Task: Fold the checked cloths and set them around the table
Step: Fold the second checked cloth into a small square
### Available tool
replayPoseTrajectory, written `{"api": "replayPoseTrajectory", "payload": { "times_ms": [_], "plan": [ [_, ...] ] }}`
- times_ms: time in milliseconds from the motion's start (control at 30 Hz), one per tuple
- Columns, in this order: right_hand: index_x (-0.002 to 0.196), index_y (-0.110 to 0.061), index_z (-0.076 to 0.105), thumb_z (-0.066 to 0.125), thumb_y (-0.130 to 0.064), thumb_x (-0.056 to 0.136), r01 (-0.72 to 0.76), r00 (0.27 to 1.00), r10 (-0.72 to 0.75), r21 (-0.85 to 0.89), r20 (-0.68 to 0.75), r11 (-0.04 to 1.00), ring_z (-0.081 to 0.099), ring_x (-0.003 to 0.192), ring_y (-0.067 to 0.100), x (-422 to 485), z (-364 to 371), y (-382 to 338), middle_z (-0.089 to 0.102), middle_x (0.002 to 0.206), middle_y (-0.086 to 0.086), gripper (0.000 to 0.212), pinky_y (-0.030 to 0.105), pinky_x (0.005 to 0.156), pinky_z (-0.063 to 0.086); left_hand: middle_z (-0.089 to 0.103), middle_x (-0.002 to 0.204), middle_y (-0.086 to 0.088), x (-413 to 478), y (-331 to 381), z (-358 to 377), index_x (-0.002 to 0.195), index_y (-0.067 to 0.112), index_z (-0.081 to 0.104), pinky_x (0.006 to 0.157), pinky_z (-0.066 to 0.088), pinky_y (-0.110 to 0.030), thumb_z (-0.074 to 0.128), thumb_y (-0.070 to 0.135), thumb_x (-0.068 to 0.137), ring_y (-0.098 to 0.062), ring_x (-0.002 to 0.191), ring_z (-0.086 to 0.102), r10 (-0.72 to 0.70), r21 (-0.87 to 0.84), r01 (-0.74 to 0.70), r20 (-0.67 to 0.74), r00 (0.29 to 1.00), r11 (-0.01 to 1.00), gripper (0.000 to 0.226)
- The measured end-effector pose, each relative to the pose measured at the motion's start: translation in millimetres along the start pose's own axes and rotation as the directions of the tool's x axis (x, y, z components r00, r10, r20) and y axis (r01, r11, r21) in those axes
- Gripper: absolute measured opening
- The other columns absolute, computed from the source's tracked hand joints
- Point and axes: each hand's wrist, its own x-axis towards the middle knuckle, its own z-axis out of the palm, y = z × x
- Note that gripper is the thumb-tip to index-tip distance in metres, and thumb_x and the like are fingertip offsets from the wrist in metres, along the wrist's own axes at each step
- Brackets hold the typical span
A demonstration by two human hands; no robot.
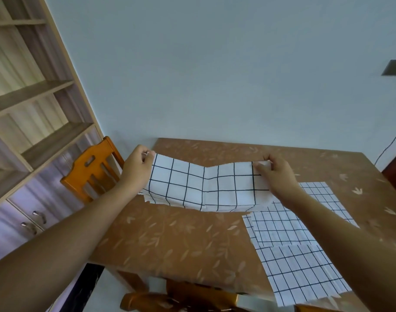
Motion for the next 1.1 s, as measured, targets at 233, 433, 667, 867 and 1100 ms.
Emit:
{"api": "replayPoseTrajectory", "payload": {
  "times_ms": [233, 433, 667, 867, 1100],
  "plan": [
    [0.099, -0.021, 0.056, 0.058, -0.024, 0.102, 0.333, 0.943, -0.33, -0.093, 0.041, 0.938, 0.048, 0.047, 0.003, -21.0, -3.6, -51.5, 0.058, 0.057, -0.014, 0.005, 0.013, 0.045, 0.034, 0.059, 0.119, 0.002, -1.1, 11.0, -1.6, 0.137, 0.025, 0.048, 0.08, 0.047, -0.033, 0.061, 0.039, 0.099, -0.011, 0.091, 0.059, 0.006, 0.11, -0.032, 0.233, 0.972, 0.993, 0.043],
    [0.1, -0.029, 0.057, 0.061, -0.026, 0.102, 0.585, 0.811, -0.563, -0.22, 0.159, 0.78, 0.053, 0.06, 0.01, -29.2, -0.5, -81.8, 0.066, 0.071, 0.001, 0.005, 0.035, 0.061, 0.049, 0.043, 0.148, 0.026, -15.0, 60.6, 34.8, 0.148, 0.04, 0.044, 0.106, 0.029, -0.007, 0.084, 0.039, 0.08, 0.013, 0.129, 0.037, 0.251, -0.001, -0.309, 0.586, 0.77, 0.951, 0.079],
    [0.099, -0.027, 0.055, 0.06, -0.031, 0.102, 0.538, 0.842, -0.528, -0.227, 0.11, 0.812, 0.055, 0.061, 0.009, -14.3, -20.2, -85.3, 0.063, 0.067, -0.008, 0.007, 0.028, 0.061, 0.046, 0.066, 0.074, 0.012, -14.5, 81.7, 46.8, 0.078, 0.027, 0.066, 0.066, 0.048, -0.02, 0.074, 0.032, 0.09, 0.001, 0.065, 0.058, 0.232, -0.009, -0.279, 0.58, 0.781, 0.96, 0.015],
    [0.126, -0.023, 0.053, 0.06, -0.041, 0.101, 0.165, 0.982, -0.176, -0.148, -0.064, 0.975, 0.062, 0.091, 0.013, 13.9, -27.9, -48.1, 0.065, 0.099, -0.01, 0.031, 0.032, 0.075, 0.046, 0.074, 0.122, 0.002, 0.5, 88.0, 21.6, 0.119, 0.022, 0.072, 0.103, 0.053, -0.043, 0.074, 0.028, 0.092, -0.023, 0.115, 0.069, 0.115, -0.145, 0.009, 0.82, 0.561, 0.989, 0.028],
    [0.13, -0.01, 0.059, 0.031, -0.083, 0.09, -0.65, 0.734, 0.529, 0.214, 0.426, 0.729, 0.067, 0.106, 0.034, -0.4, -0.2, 24.3, 0.066, 0.122, 0.017, 0.088, 0.048, 0.085, 0.057, 0.07, 0.123, -0.021, 14.3, 83.2, 3.3, 0.126, 0.003, 0.064, 0.095, 0.058, -0.046, 0.069, 0.015, 0.085, -0.032, 0.107, 0.07, 0.057, -0.464, 0.447, 0.739, 0.671, 0.765, 0.044]
  ]
}}
